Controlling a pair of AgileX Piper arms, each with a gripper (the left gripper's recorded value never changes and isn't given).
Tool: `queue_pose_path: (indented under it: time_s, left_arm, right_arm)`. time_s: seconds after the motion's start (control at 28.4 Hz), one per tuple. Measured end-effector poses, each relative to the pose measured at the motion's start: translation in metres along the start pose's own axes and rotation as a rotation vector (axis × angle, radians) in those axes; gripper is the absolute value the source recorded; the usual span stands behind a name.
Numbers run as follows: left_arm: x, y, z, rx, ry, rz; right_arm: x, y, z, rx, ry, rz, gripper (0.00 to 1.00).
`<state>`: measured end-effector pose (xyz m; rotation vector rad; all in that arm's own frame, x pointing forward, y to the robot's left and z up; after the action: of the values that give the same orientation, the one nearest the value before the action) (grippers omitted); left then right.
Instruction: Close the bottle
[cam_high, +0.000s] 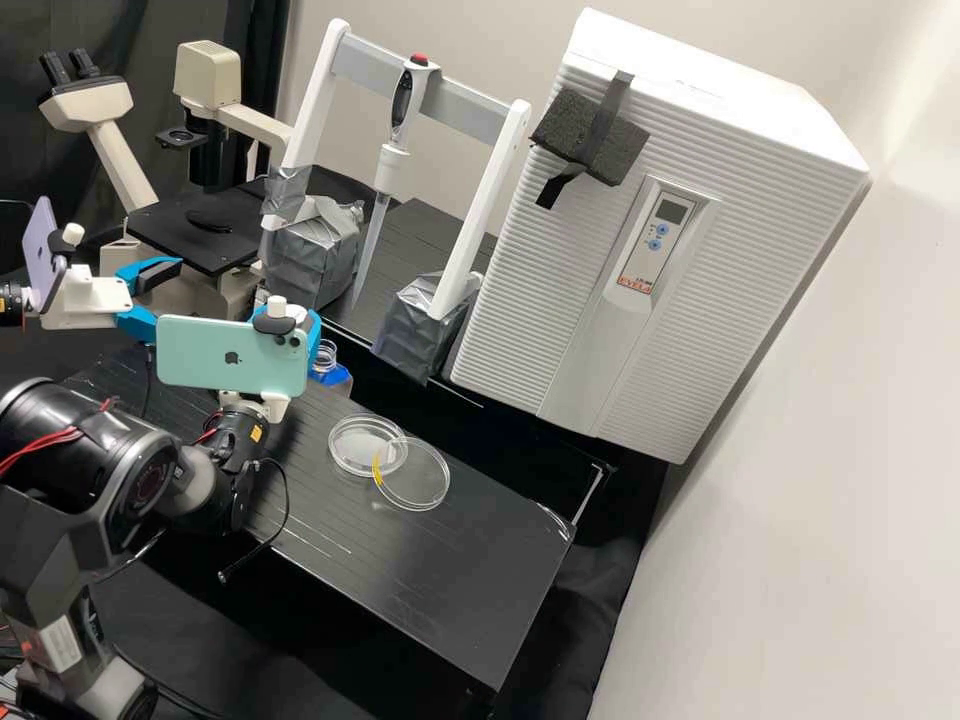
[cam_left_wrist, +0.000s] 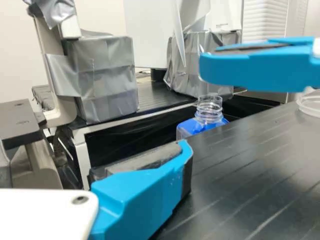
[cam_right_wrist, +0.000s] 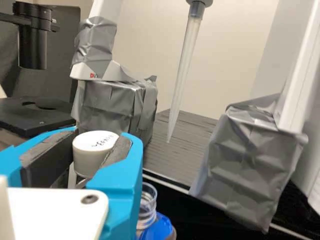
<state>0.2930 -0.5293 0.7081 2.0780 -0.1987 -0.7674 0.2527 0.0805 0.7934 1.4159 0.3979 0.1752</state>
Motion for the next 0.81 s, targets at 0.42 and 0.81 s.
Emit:
queue_pose_path:
  time_s: [0.42,0.81]
  left_arm:
    - [0.0000,0.000,0.000,-0.003,0.005,0.002]
    - [0.0021,0.001,-0.002,-0.005,0.018,-0.005]
  right_arm:
    - [0.009,-0.004,0.008,0.010,-0.040,-0.021,0.00]
    - [0.015,-0.009,0.016,0.013,-0.079,-0.041,0.00]
